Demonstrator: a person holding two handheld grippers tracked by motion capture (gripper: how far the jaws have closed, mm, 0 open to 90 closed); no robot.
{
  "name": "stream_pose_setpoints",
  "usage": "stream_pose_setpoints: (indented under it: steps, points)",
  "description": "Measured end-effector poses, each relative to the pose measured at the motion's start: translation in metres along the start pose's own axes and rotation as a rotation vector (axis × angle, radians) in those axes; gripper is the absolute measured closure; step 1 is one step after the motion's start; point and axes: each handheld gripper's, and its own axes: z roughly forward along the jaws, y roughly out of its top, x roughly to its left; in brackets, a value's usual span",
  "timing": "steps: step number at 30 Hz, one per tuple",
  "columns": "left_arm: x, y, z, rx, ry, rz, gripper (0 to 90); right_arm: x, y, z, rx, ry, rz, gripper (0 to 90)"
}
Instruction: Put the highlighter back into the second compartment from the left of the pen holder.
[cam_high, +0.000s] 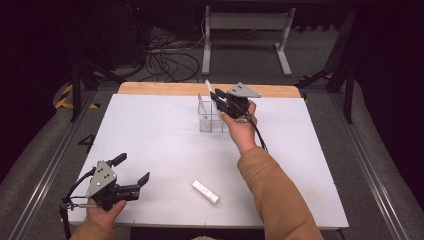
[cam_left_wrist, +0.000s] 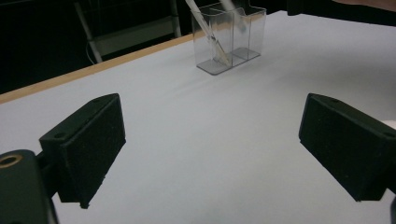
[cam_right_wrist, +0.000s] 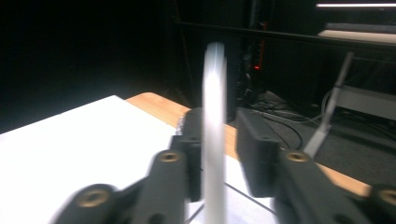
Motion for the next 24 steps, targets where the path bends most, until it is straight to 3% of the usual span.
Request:
stream_pose_setpoints:
  steps: [8,16,24]
  points:
    - [-0.001,0.000,0.000,-0.001,0.002,0.000,7.8,-0.002,0.005,-0.013,0.013,-0.022,0.006,50.6]
    - [-0.001,0.000,0.000,0.001,0.003,0.001,7.8,0.001,0.012,-0.028,0.010,-0.002,0.011,42.6]
    - [-0.001,0.000,0.000,0.000,0.002,-0.003,7.8,0.008,0.020,-0.040,0.015,0.019,-0.016,39.0]
